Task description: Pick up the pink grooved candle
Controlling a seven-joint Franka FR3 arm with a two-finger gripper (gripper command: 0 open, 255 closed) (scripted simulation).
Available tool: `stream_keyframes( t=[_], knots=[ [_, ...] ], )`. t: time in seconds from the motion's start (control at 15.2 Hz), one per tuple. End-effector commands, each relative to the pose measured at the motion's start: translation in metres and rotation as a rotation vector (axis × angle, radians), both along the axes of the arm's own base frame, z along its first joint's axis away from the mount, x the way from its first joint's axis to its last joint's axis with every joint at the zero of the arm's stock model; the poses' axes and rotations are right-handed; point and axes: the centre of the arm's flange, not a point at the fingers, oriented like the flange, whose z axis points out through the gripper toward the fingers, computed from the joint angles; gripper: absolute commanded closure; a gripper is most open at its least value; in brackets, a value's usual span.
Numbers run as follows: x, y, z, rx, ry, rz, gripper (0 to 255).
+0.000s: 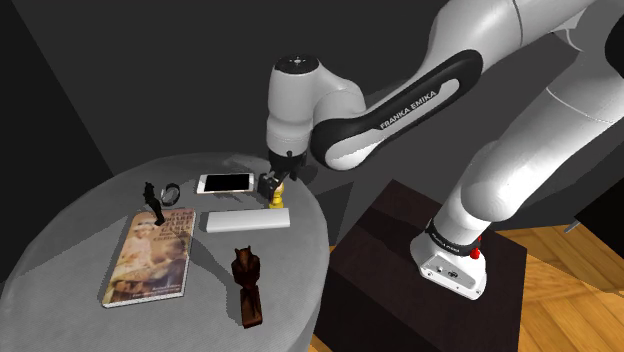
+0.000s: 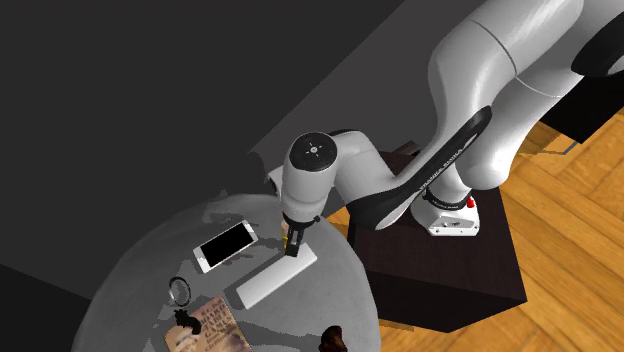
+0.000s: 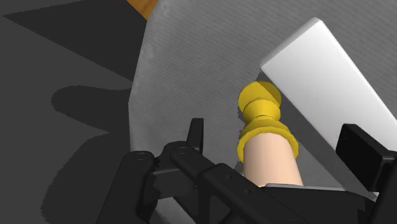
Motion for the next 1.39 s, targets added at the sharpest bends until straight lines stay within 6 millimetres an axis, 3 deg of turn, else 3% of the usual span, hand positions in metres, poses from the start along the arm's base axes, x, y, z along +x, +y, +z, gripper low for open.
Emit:
stream_keyframes(
  t=[0.0,0.07,0.13,0.73,1.32],
  knots=[
    [-0.001,0.001,-0.009,0.000,0.000,0.000,0],
    [-0.001,0.001,-0.009,0.000,0.000,0.000,0],
    [-0.001,0.001,-0.009,0.000,-0.001,0.000,255],
    [-0.001,0.001,-0.009,0.000,0.000,0.000,255],
    [-0.001,0.001,0.039,0.000,0.000,0.000,255]
  ],
)
